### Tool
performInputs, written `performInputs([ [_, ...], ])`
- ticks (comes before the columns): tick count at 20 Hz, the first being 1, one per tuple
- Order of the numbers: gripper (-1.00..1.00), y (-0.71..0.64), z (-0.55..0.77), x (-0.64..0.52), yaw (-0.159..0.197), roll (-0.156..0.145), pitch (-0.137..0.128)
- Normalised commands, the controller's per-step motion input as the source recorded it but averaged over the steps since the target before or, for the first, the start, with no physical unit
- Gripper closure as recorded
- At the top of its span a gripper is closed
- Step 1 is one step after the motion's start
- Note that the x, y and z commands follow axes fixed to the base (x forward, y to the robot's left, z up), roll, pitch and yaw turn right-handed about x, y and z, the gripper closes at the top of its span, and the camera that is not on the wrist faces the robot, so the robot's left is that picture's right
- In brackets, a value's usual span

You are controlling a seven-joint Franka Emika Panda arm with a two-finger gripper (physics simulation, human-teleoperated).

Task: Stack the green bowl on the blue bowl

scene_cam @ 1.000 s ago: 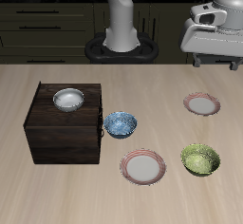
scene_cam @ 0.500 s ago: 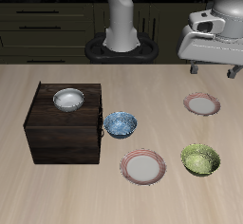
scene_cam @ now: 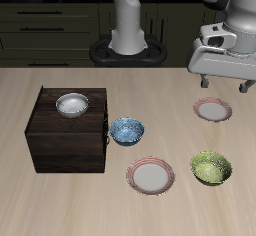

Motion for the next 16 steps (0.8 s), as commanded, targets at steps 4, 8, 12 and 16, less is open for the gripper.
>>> performInputs([
  [4,-1.0,-0.04,-0.16,0.04,-0.013,-0.011,-0.016],
  [8,-1.0,-0.04,-0.15,0.08,-0.03,-0.004,0.0],
  [12,-1.0,-0.08,-0.16,0.03,-0.037,-0.011,-0.007],
  [16,-1.0,0.05,-0.21,0.07,0.008,0.012,-0.003],
])
